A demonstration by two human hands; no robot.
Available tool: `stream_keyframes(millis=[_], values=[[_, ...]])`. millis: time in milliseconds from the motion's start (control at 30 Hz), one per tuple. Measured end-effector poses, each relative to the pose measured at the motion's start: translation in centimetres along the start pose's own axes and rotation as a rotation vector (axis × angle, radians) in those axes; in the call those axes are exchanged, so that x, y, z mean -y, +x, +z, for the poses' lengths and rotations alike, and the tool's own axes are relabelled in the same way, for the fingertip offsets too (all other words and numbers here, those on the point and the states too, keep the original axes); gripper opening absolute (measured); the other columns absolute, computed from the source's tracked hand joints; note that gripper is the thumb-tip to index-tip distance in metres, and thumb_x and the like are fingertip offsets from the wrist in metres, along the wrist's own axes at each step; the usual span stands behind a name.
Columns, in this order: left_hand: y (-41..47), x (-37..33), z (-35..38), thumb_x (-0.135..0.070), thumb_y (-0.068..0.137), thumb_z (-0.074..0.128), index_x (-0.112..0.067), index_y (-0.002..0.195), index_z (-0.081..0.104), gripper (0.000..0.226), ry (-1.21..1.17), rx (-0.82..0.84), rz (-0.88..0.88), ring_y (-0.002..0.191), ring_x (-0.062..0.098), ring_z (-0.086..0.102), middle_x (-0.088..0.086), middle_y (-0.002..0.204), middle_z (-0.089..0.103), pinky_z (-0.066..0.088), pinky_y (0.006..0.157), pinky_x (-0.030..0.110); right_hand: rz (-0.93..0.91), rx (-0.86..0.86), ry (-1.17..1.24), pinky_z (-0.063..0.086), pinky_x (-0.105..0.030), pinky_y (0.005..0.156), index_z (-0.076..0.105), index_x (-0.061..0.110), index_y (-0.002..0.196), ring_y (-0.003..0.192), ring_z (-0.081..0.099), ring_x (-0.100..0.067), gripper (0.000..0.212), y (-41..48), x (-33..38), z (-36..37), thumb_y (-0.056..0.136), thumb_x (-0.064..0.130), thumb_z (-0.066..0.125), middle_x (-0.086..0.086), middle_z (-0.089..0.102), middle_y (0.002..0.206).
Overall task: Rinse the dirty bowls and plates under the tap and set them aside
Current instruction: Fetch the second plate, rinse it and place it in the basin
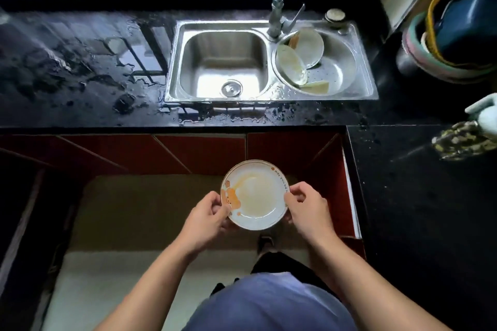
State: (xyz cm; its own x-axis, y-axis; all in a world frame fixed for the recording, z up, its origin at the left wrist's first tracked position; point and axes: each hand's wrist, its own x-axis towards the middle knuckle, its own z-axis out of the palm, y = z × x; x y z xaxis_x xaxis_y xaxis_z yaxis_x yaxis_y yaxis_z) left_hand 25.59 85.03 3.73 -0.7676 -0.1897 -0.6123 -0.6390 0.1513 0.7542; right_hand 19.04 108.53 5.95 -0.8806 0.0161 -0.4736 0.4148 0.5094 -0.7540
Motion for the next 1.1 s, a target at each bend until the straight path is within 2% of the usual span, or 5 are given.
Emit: stream_keyframes(millis=[267,467,767,933,1100], values=[[13.1,-11.2,-4.1,-0.012,0.107,0.056,0.0,0.11,0.055,0.013,-0.274,-0.099,-0.09,0.092,0.039,0.075,0.044,0.106,0.059,0.067,0.068,0.045,-0.051,0.156,-0.041,0.054,-0.031,0.056,0.062,0.024,0.083,0.049,0.068,-0.013,0.006,16.1,12.6,0.1,0.088,0.022,0.061,-0.002,0.072,0.066],[24.3,-17.8,-8.4,-0.007,0.104,0.057,-0.022,0.124,0.06,0.025,-0.371,-0.06,-0.06,0.094,0.032,0.08,0.019,0.104,0.08,0.067,0.069,0.044,-0.02,0.286,-0.007,0.055,-0.031,0.056,0.069,0.028,0.098,0.059,0.07,-0.016,0.008,28.7,20.6,0.8,0.096,0.03,0.062,0.0,0.074,0.078],[38.6,-26.0,-13.1,-0.009,0.107,0.05,-0.024,0.126,0.055,0.025,-0.294,0.017,-0.045,0.077,0.038,0.081,0.017,0.113,0.076,0.068,0.072,0.044,-0.209,-0.253,-0.743,0.033,-0.048,0.116,0.033,0.013,0.153,0.146,0.03,-0.029,0.069,50.6,31.0,-4.6,0.087,0.019,0.053,-0.006,0.028,0.163],[41.4,-28.3,-12.7,-0.009,0.107,0.05,-0.02,0.126,0.055,0.022,-0.316,0.013,-0.066,0.082,0.04,0.08,0.018,0.111,0.077,0.067,0.079,0.051,-0.138,-0.042,-1.364,0.021,-0.055,0.121,0.049,0.007,0.14,0.155,0.012,-0.031,0.055,56.9,31.7,-6.4,0.091,0.031,0.051,-0.011,0.042,0.154],[42.0,-28.1,-11.5,-0.008,0.106,0.051,-0.02,0.125,0.055,0.023,-0.374,-0.045,-0.129,0.078,0.041,0.08,0.021,0.101,0.079,0.066,0.082,0.055,-0.039,-0.104,-1.219,0.024,-0.053,0.12,0.05,-0.001,0.135,0.152,0.018,-0.034,0.055,54.8,30.3,-6.6,0.088,0.028,0.051,-0.018,0.035,0.158]])
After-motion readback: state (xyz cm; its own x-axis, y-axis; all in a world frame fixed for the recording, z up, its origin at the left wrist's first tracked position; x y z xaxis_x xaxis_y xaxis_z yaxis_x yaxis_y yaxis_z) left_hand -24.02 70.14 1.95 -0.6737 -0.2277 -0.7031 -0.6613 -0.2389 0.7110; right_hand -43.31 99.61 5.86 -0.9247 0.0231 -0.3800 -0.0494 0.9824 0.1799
